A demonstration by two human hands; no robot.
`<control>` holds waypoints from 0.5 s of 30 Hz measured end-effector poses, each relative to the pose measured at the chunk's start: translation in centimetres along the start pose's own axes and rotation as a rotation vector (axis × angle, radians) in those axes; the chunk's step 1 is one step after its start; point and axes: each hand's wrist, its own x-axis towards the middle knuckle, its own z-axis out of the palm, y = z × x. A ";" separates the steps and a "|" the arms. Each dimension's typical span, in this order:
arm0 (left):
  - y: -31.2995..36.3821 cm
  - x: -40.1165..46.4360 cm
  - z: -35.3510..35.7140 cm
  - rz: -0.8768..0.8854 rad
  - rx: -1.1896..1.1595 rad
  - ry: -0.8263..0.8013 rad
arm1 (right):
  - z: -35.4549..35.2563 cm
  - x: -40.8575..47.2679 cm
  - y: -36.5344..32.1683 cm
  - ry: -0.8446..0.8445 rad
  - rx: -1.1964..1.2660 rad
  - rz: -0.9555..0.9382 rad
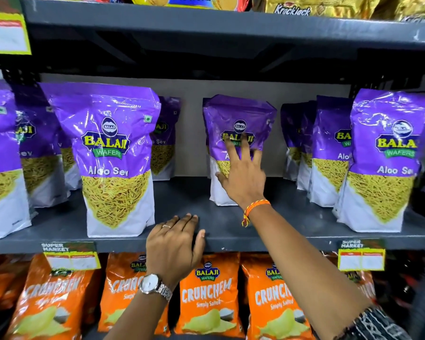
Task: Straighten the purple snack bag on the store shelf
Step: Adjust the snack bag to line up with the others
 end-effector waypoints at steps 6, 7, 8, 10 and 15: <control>0.0 -0.1 -0.3 -0.013 -0.023 -0.029 | -2.3 -2.5 -0.1 0.027 0.010 -0.004; 0.1 -0.1 -0.3 -0.016 -0.028 -0.034 | -2.6 -2.9 -0.2 0.033 0.008 -0.005; 0.1 -0.1 -0.3 -0.019 -0.036 -0.038 | -2.9 -3.2 -0.2 0.040 0.005 -0.005; 0.2 -0.1 -0.5 -0.021 -0.047 -0.041 | -3.4 -3.9 -0.2 0.053 -0.001 0.003; 0.4 -0.2 -0.8 -0.029 -0.036 -0.044 | -4.6 -5.2 -0.5 0.062 -0.004 0.010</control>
